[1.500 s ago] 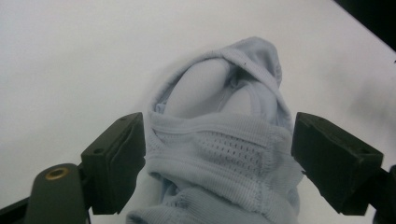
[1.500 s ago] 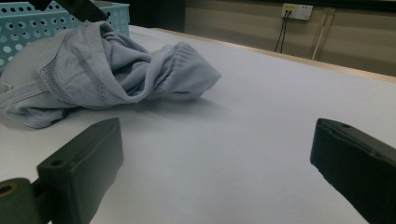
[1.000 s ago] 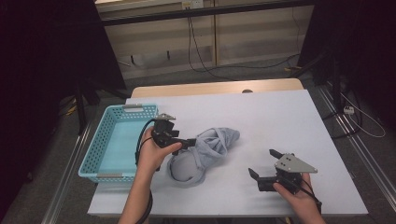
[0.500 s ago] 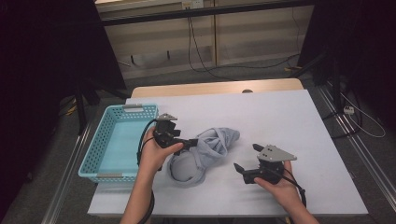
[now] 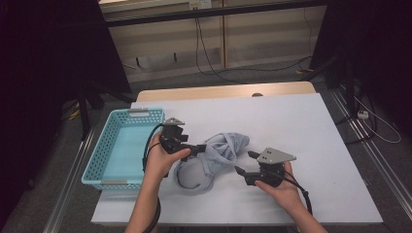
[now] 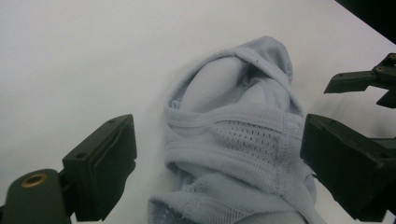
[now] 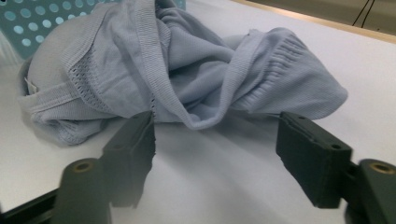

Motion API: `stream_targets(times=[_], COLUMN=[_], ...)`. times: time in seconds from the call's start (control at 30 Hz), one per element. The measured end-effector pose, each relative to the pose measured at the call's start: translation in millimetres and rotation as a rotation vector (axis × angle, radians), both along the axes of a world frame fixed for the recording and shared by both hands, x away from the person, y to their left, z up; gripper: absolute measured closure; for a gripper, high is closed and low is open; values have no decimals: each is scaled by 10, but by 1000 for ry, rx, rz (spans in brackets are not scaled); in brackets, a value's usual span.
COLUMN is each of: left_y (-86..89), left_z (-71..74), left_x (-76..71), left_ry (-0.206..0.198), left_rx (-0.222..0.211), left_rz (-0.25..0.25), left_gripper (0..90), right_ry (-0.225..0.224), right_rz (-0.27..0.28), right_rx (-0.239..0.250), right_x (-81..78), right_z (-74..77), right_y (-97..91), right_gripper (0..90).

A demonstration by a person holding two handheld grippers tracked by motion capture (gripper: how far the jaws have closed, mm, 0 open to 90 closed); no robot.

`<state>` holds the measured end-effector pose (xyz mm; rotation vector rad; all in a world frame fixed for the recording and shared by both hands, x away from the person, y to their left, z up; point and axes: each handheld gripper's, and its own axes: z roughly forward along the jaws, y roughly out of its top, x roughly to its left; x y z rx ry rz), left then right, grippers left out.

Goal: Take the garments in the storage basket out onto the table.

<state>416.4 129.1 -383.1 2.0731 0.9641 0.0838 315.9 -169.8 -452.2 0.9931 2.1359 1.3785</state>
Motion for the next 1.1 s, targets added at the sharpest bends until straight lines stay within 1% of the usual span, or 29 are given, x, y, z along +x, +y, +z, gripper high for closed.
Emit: stream_targets(times=[0.1,0.17,0.2,0.3,0.47,0.53,0.63,0.67,0.7,0.73,0.83,0.87,0.97,1.0,1.1], left_y=[-3,-9,-9,0,15,11,11,17,17,22,35,36,46,49,61], left_z=[-2,-13,-15,-18,-34,-36,-26,-18,-18,-7,11,15,30,32,31], left_x=[3,2,4,9,10,4,-7,-10,-10,-16,-24,-24,-32,-35,-33], left_ry=[-3,-3,-2,-7,2,-2,-6,-5,-5,-9,-10,-14,-14,-15,-21], left_rx=[7,7,7,3,8,9,8,5,5,-7,-7,-9,-10,-7,-19], left_rz=[0,-1,-1,0,4,1,4,5,5,9,7,9,7,1,12], left_gripper=[112,112,112,112,115,115,115,115,115,115,117,117,118,118,122], right_ry=[12,27,33,33,29,28,35,44,54,74,114,119,118,113,104], right_rz=[17,40,51,70,73,73,91,99,108,113,115,112,108,100,76], right_rx=[2,7,7,-4,-23,-20,-19,-19,-22,-25,-20,-15,7,10,32], right_x=[17,38,49,77,112,126,148,153,157,158,168,176,189,190,193], right_z=[7,11,11,10,3,11,18,16,10,2,-9,-6,28,43,77], right_y=[41,75,94,162,246,273,317,332,348,361,341,321,252,228,149], right_gripper=[362,455,484,503,501,504,575,637,673,731,845,867,880,881,883])
